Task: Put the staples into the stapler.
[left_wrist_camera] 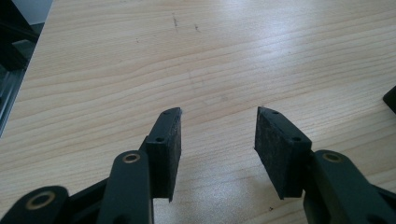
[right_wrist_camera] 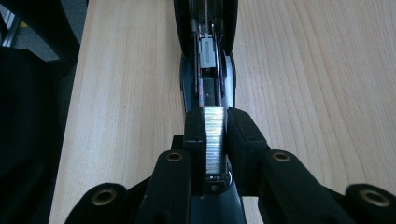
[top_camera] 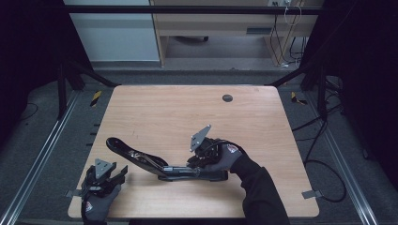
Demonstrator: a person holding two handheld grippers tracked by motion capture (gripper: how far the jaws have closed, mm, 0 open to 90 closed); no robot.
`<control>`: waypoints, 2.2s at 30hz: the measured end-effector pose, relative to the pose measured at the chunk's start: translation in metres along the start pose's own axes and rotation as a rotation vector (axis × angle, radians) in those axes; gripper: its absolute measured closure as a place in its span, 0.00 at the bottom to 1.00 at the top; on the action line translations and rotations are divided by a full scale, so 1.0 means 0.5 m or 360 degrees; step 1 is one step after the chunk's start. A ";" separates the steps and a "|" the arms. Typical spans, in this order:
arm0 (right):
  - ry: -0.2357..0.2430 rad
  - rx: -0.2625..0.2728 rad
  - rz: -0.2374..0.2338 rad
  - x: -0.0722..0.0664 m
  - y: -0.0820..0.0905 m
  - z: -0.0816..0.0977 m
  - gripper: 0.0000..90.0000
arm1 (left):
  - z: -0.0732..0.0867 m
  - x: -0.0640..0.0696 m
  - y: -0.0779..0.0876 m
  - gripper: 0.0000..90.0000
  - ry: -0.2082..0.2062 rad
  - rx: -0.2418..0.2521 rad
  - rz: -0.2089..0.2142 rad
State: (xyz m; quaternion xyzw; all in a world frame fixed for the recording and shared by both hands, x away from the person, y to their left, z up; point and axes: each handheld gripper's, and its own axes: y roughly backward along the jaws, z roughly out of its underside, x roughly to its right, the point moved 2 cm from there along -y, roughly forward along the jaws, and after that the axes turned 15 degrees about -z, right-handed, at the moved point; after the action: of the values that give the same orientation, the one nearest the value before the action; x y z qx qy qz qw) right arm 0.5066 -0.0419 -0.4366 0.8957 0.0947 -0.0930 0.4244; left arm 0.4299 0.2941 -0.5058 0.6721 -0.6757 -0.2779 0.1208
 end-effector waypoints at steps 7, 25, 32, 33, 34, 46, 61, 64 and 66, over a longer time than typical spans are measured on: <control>-0.0005 -0.0003 -0.0010 0.005 -0.009 0.006 0.87 | 0.000 0.000 0.000 0.56 -0.0003 -0.0001 0.0000; -0.0019 -0.0020 -0.0017 0.010 -0.018 0.016 0.87 | 0.000 0.001 -0.001 0.56 -0.0004 -0.0002 -0.0001; -0.0022 -0.0029 -0.0015 0.012 -0.022 0.018 0.87 | 0.000 0.001 -0.001 0.56 -0.0005 -0.0002 -0.0002; -0.0021 -0.0030 -0.0015 0.013 -0.023 0.018 0.87 | 0.000 0.000 -0.001 0.56 -0.0005 -0.0002 -0.0002; -0.0012 -0.0033 -0.0012 0.014 -0.023 0.018 0.87 | 0.001 0.000 -0.001 0.56 -0.0005 -0.0004 -0.0003; -0.0013 -0.0042 -0.0017 0.014 -0.024 0.020 0.87 | 0.000 0.000 -0.001 0.56 -0.0006 -0.0002 -0.0004; -0.0011 -0.0045 -0.0020 0.014 -0.024 0.020 0.87 | 0.000 0.000 -0.001 0.56 -0.0006 -0.0003 -0.0005; -0.0015 -0.0045 -0.0022 0.014 -0.024 0.020 0.87 | 0.000 0.000 -0.001 0.56 -0.0006 -0.0002 -0.0006; -0.0011 -0.0046 -0.0022 0.014 -0.024 0.021 0.87 | 0.000 0.000 -0.001 0.56 -0.0006 -0.0003 -0.0006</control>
State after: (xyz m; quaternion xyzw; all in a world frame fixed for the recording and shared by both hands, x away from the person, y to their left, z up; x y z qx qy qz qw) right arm 0.5096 -0.0419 -0.4536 0.8884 0.1006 -0.0977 0.4371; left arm 0.4302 0.2941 -0.5062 0.6726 -0.6745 -0.2800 0.1195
